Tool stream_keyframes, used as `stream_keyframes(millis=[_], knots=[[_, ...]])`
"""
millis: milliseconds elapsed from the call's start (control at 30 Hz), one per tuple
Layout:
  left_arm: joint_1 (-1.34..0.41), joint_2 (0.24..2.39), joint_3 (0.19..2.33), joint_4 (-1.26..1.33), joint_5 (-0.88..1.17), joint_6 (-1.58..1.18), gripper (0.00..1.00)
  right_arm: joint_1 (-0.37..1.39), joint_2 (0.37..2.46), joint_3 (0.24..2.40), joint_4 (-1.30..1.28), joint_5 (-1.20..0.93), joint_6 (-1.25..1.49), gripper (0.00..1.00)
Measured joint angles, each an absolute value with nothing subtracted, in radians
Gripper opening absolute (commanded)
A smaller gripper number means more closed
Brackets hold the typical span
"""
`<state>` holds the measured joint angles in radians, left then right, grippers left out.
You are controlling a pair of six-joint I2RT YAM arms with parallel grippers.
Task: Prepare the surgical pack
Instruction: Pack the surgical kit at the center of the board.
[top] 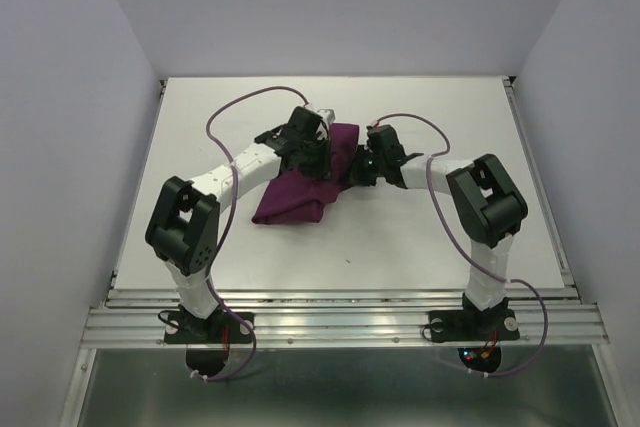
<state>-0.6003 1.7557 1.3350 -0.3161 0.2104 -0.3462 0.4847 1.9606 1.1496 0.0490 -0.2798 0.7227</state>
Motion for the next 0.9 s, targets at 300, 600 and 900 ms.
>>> stream_keyframes(millis=[300,600,900], knots=[[-0.593,1.75,1.335,-0.31,0.206,-0.351,0.0,0.535,2.013,1.186,0.133,-0.334,0.746,0.01],[-0.581,1.723,1.316,-0.303,0.203,-0.352,0.0,0.538,2.018,1.186,0.148,-0.32,0.738,0.01],[-0.57,1.723,1.315,-0.302,0.211,-0.352,0.0,0.497,1.875,1.104,0.027,-0.225,0.735,0.01]])
